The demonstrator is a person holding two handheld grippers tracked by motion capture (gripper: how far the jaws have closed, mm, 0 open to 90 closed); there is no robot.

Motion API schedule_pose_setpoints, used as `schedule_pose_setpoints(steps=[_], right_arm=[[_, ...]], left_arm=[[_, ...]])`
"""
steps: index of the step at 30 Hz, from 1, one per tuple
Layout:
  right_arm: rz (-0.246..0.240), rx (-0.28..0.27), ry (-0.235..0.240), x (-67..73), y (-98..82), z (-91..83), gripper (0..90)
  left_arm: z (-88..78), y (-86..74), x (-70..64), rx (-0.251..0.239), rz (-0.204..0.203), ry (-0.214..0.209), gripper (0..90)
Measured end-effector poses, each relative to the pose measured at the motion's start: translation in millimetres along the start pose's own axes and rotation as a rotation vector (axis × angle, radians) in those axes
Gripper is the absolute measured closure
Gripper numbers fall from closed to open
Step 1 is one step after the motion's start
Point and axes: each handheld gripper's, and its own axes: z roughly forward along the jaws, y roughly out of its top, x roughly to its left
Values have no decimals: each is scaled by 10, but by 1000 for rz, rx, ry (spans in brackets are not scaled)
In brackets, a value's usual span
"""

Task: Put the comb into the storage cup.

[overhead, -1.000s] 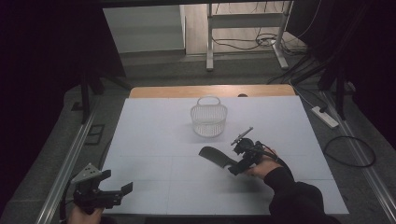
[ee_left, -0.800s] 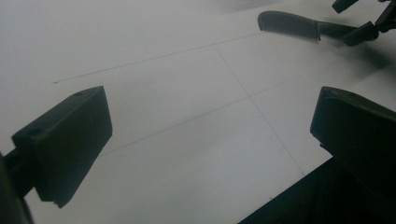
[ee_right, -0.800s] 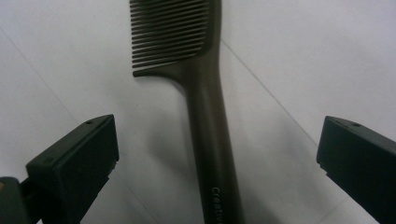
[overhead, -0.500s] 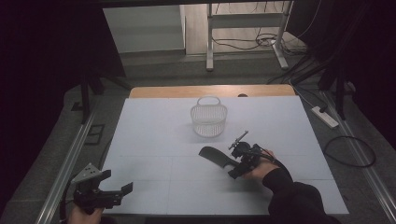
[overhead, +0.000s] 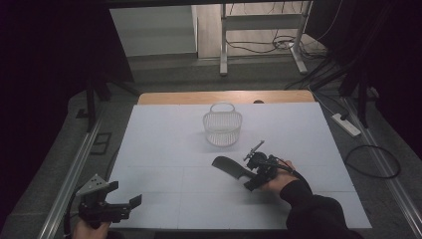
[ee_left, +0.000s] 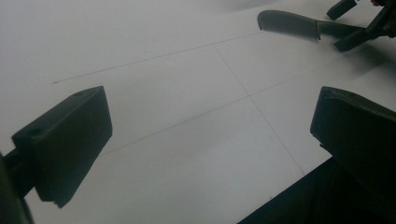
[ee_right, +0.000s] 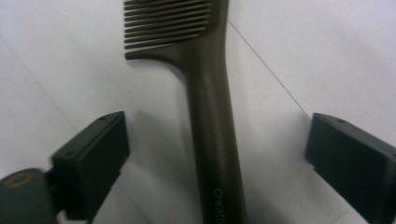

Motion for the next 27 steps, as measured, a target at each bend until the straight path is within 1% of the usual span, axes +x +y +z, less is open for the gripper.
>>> schedule_pose_setpoints(steps=[1,4,10,12,15,16,18,27], right_arm=[[-10,-7,5,9,-3,-18,176],[-23,-13,9,11,-6,-46,271],[-35,-21,20,-10,-9,-91,496],[-53,-18,23,-9,-7,-103,590],[-72,-16,27,1,-6,-110,690],[-82,-14,31,2,-6,-113,710],[-91,-18,31,4,-9,-112,714],[-85,-16,22,20,-10,-114,721]], left_arm=[[0,0,0,0,-1,0,0],[2,1,0,1,0,1,0],[3,2,0,3,-1,2,0],[3,2,0,3,-1,2,0],[3,2,-1,3,-1,3,0],[3,2,-1,3,-1,3,0],[2,2,-1,2,-1,3,0],[-1,0,-2,-1,1,2,0]])
